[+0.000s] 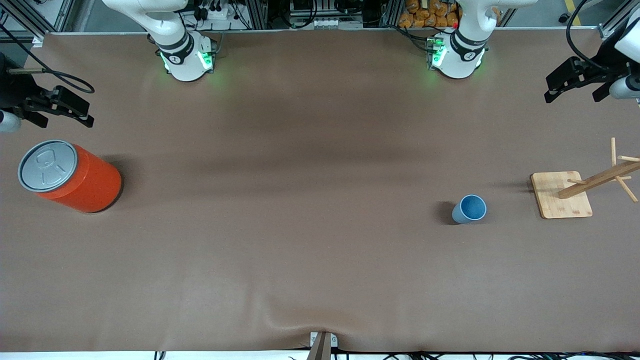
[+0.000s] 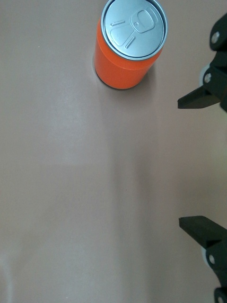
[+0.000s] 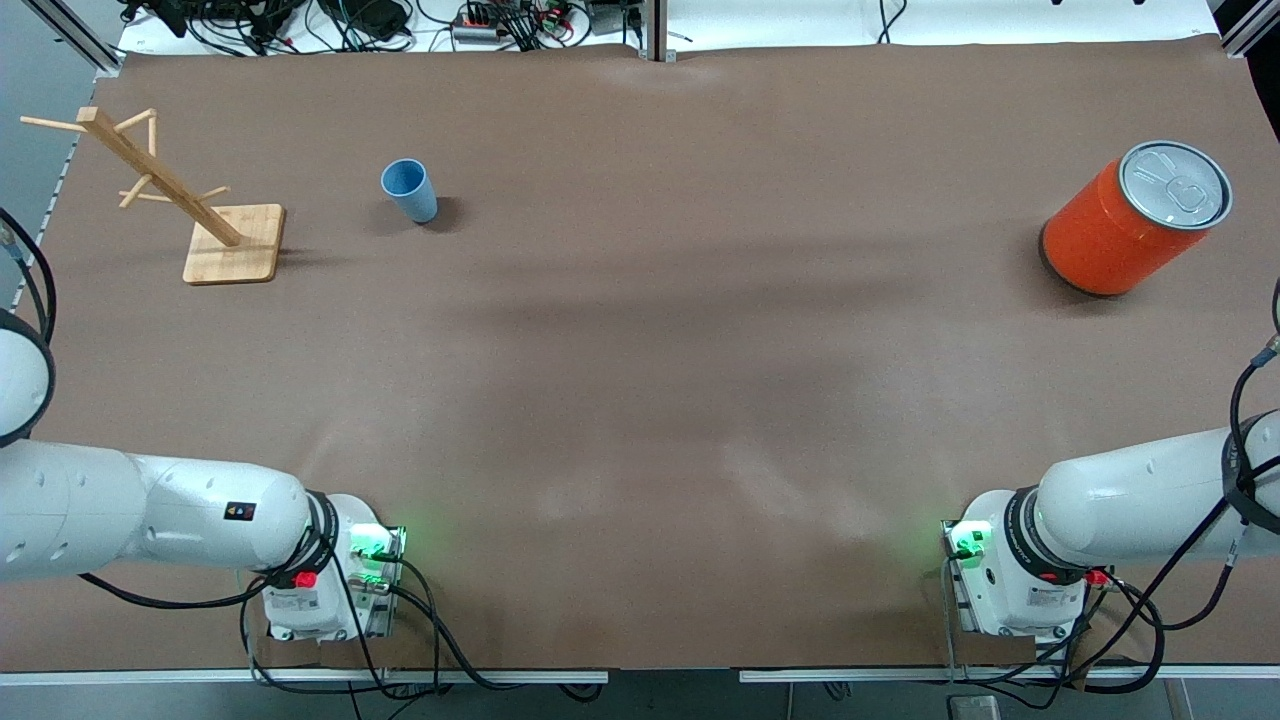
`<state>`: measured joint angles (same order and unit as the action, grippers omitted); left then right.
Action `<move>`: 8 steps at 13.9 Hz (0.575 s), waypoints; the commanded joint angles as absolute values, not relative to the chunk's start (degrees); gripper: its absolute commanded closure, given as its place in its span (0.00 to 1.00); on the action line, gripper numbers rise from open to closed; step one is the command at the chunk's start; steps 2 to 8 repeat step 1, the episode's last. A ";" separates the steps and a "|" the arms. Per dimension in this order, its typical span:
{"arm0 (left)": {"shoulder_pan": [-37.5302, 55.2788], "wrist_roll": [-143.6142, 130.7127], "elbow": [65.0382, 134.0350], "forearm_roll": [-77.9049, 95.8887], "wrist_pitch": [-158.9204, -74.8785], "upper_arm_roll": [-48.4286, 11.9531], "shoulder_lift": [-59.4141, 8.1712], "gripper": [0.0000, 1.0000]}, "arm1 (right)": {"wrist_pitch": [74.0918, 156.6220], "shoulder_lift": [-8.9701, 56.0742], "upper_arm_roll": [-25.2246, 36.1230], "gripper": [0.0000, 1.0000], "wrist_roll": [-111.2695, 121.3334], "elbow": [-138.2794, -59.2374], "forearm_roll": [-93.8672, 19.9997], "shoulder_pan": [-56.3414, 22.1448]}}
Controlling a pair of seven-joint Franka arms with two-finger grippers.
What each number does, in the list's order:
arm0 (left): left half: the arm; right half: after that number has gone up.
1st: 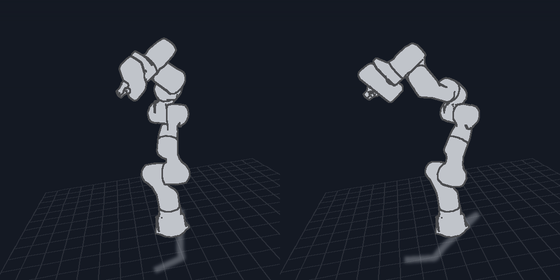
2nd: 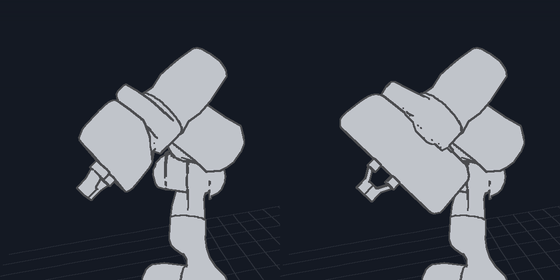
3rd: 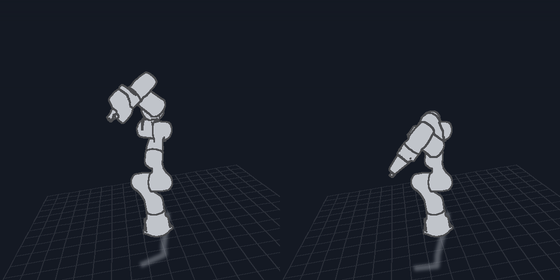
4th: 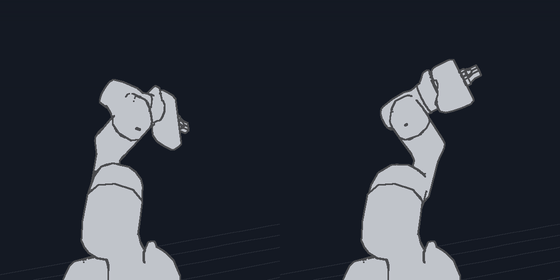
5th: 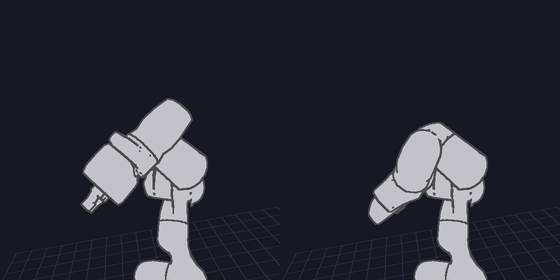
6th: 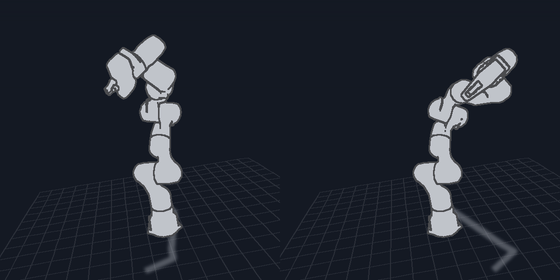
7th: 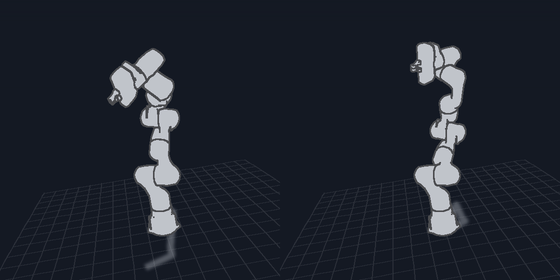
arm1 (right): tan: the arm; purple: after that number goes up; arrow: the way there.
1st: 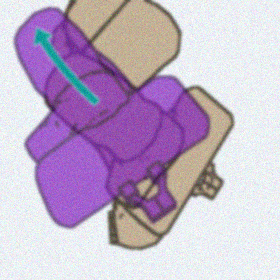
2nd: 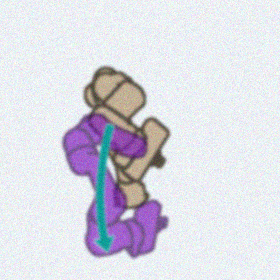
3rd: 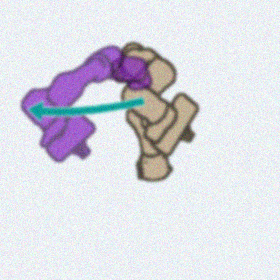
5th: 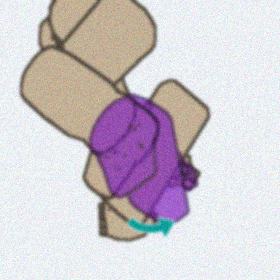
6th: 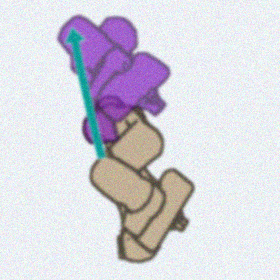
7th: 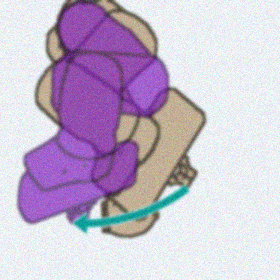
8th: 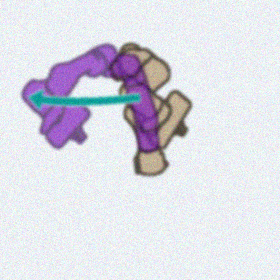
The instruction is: Flip cup
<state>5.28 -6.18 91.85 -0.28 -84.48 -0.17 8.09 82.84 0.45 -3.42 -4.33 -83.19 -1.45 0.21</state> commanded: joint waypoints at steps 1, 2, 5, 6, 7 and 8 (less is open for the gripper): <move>3.78 -5.62 92.46 -0.70 -84.38 -1.85 9.32 0.00 | 82.62 -0.18 -3.43 0.00 -3.78 -83.32 -2.02 0.62; 3.78 -5.62 92.46 -0.70 -84.38 -1.85 9.32 0.00 | 82.62 -0.18 -3.43 0.00 -3.78 -83.32 -2.02 0.62; 3.78 -5.62 92.46 -0.70 -84.38 -1.85 9.32 0.00 | 82.62 -0.18 -3.43 0.00 -3.78 -83.32 -2.02 0.62; 3.78 -5.62 92.46 -0.70 -84.38 -1.85 9.32 0.00 | 82.62 -0.18 -3.43 0.00 -3.78 -83.32 -2.02 0.62; 3.78 -5.62 92.46 -0.70 -84.38 -1.85 9.32 0.00 | 82.62 -0.18 -3.43 0.00 -3.78 -83.32 -2.02 0.62; 3.78 -5.62 92.46 -0.70 -84.38 -1.85 9.32 0.00 | 82.62 -0.18 -3.43 0.00 -3.78 -83.32 -2.02 0.62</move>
